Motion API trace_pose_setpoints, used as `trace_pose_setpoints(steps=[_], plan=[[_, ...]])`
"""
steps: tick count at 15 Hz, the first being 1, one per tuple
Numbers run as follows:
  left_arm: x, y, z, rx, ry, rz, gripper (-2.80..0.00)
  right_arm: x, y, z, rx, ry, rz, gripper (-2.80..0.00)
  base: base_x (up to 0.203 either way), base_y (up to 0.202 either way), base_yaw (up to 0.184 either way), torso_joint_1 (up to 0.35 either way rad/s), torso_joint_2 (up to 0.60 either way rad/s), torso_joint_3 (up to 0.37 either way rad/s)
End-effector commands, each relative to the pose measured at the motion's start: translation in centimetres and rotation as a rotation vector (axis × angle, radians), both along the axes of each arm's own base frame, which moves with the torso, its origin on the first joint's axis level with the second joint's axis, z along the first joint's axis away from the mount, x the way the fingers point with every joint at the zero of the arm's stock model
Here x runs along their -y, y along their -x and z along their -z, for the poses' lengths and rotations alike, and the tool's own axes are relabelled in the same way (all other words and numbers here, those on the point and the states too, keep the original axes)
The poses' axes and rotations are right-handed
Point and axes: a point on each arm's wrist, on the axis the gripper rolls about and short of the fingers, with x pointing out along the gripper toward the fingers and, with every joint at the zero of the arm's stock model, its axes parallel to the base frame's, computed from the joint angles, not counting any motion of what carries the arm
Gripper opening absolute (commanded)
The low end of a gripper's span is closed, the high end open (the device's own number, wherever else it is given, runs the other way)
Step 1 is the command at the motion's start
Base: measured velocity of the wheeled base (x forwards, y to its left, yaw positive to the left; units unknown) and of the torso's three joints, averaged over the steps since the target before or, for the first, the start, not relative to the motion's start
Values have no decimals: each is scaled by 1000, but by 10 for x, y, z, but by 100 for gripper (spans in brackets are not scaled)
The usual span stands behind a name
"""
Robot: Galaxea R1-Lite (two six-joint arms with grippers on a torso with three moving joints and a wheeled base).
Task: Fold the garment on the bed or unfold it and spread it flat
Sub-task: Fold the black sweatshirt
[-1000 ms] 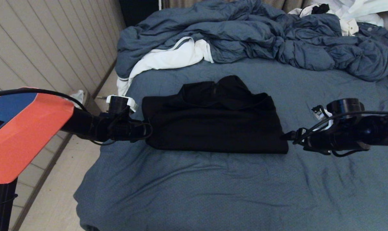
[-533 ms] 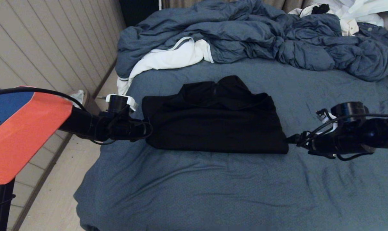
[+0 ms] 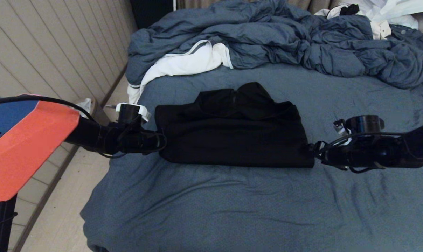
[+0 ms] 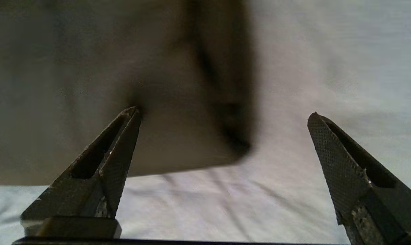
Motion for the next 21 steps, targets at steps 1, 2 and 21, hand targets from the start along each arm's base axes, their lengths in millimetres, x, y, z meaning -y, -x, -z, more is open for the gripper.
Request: trace_pose_setpoints(steps=[1,2,21], plan=[[0,0,-1,0,5,1,-280,-10,-4,7,-15,-7,-26,0,0,0,0,0,0,0],[0,0,-3,5,6,2,-280,-17,-6,8,-16,-10,-43,0,0,0,0,0,0,0],[4,4,-6,2,13,8,-280,-25,-20,23,-41,-7,7,0,0,0,0,0,0,0]])
